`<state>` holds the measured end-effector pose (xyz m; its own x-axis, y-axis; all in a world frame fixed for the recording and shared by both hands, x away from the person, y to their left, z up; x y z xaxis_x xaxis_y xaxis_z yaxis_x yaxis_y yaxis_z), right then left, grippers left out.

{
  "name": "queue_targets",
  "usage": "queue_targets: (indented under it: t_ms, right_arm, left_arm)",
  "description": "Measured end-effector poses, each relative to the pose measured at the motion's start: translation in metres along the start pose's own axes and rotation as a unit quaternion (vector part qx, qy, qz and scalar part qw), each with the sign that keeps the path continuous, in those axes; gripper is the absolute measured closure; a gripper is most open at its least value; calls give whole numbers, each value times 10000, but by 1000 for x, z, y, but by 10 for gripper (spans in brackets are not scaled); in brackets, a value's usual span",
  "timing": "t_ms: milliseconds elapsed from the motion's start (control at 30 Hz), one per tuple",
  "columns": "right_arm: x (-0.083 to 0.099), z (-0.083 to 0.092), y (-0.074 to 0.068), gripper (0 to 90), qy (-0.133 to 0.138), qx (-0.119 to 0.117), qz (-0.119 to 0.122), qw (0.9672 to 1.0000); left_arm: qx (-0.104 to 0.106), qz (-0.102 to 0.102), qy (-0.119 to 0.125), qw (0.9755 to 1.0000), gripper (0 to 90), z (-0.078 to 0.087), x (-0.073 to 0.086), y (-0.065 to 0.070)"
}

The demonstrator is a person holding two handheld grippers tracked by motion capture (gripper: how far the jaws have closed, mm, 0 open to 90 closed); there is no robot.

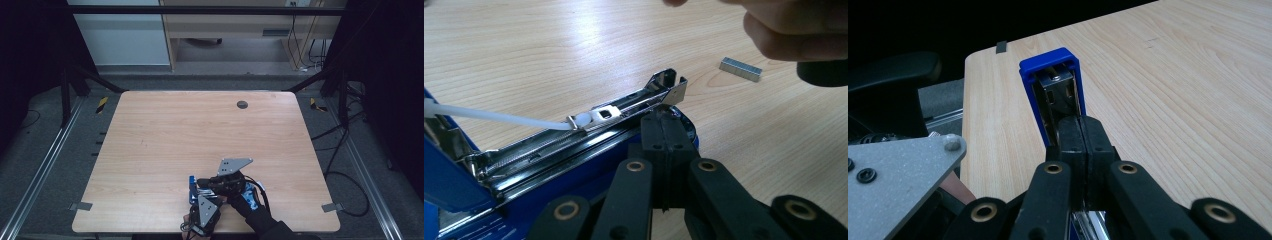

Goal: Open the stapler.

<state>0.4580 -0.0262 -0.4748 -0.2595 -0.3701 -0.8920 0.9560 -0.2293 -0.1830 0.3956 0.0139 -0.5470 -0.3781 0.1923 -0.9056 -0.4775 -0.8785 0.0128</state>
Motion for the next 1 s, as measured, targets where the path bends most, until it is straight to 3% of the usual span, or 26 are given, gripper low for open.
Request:
queue_targets:
  t_ms: [367,1000]
  right_arm:
    - [-3,-8,0,897,-49,-89,34,9999]
    - [-3,-22,0,895,-48,-282,-112,9995]
  left_arm:
    - [-10,5,4,10000,895,0,0,0]
    - [-9,-6,12,10000,895,0,0,0]
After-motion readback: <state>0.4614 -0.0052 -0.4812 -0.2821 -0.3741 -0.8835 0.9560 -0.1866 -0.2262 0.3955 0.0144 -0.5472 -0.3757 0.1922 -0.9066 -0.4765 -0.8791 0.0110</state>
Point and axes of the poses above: each handheld gripper's, and its own axes: z roughly backward along the jaws, x roughly out of its underside, y roughly to its right, the point moved 6 cm from there along -z, roughly forward along the jaws, and after that the axes turned 5 degrees about -x, right-handed, at the moved point
